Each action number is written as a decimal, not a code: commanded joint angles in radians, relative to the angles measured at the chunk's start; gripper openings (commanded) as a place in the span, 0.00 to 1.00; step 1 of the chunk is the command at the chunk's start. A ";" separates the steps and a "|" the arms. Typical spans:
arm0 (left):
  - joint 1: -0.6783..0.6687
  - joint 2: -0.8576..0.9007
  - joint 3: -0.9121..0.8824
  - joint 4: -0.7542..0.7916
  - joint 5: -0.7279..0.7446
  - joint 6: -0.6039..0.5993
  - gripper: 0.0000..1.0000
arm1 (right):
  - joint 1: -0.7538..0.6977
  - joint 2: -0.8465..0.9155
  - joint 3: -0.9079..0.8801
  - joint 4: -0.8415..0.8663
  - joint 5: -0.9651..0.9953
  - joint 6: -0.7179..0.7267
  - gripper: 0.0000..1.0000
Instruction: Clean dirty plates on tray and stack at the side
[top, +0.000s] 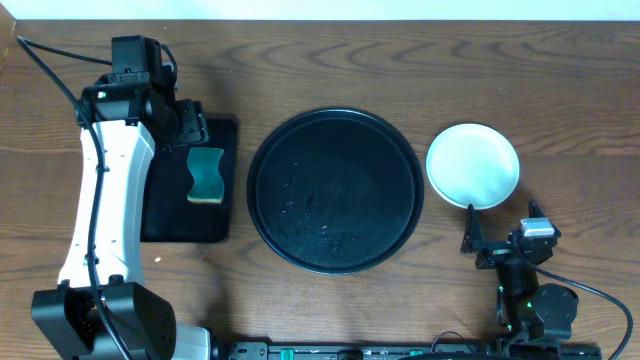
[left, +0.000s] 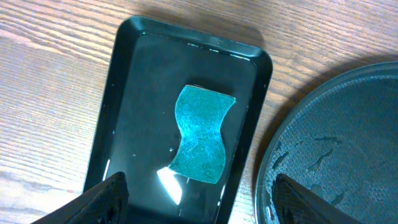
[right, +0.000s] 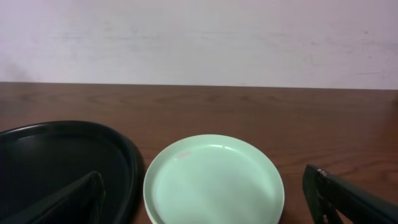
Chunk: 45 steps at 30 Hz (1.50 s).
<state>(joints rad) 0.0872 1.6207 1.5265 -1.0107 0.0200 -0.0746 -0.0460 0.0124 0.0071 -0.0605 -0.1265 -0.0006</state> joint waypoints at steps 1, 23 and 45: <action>0.000 0.007 0.009 -0.002 -0.002 -0.005 0.75 | 0.010 -0.008 -0.002 -0.003 0.006 0.014 0.99; -0.041 -0.384 -0.258 0.341 -0.050 -0.004 0.75 | 0.010 -0.008 -0.002 -0.003 0.006 0.014 0.99; -0.045 -1.264 -1.188 0.950 -0.009 0.003 0.75 | 0.010 -0.008 -0.002 -0.003 0.006 0.014 0.99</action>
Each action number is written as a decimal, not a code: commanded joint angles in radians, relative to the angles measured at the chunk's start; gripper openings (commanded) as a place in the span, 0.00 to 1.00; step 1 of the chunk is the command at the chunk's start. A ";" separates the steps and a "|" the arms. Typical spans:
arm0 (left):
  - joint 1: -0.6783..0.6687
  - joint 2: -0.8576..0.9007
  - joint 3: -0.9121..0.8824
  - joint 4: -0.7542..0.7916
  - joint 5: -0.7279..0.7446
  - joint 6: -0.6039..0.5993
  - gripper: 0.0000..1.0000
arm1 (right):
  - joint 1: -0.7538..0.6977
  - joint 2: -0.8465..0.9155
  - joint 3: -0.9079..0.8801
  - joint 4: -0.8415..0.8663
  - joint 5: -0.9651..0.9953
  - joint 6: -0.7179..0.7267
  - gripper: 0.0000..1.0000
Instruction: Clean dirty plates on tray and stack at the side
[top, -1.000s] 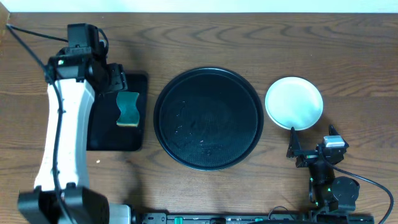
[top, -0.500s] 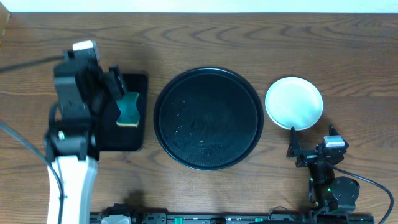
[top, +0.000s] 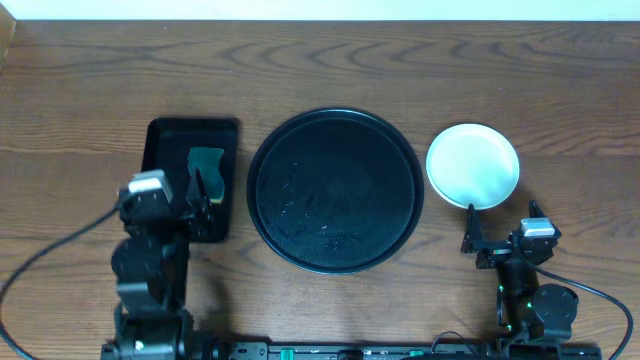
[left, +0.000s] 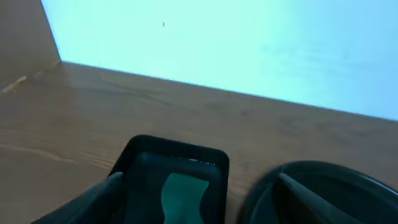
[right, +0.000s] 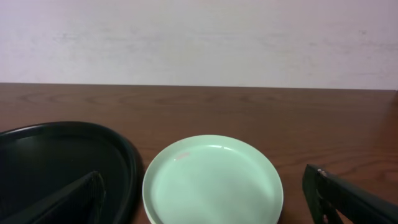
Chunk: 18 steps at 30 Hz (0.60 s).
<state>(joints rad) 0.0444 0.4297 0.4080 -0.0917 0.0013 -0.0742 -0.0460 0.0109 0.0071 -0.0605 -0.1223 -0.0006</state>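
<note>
A pale green plate (top: 473, 165) lies on the table right of the round black tray (top: 335, 190), whose wet surface holds no plate. In the right wrist view the plate (right: 211, 180) lies just ahead of my open right gripper (right: 205, 205), with a second rim showing under its left edge. My right gripper (top: 500, 228) stands near the front edge, below the plate. My left gripper (top: 203, 195) is open and empty at the near end of the small black tray (top: 160, 140). A teal sponge (top: 207, 165) lies in that tray, seen between the left fingers (left: 93, 199).
The round tray's rim (left: 323, 177) is close to the right of the small black tray (left: 143, 155). The left arm's body stands at the front left of the table. Bare wooden table lies behind both trays and beyond the plate.
The left arm, which reached over the far end of the small tray looking down on the sponge, now stands at the table's front, its camera looking level. The right arm has not moved.
</note>
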 joint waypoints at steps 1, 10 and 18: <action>-0.002 -0.104 -0.099 0.046 0.009 0.003 0.75 | 0.010 -0.006 -0.002 -0.003 0.002 0.014 0.99; -0.002 -0.322 -0.301 0.161 0.009 0.046 0.75 | 0.010 -0.006 -0.002 -0.003 0.002 0.014 0.99; -0.024 -0.428 -0.404 0.140 0.010 0.101 0.75 | 0.010 -0.006 -0.002 -0.003 0.002 0.014 0.99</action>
<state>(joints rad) 0.0319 0.0170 0.0223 0.0586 0.0013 -0.0174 -0.0460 0.0109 0.0071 -0.0608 -0.1223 -0.0006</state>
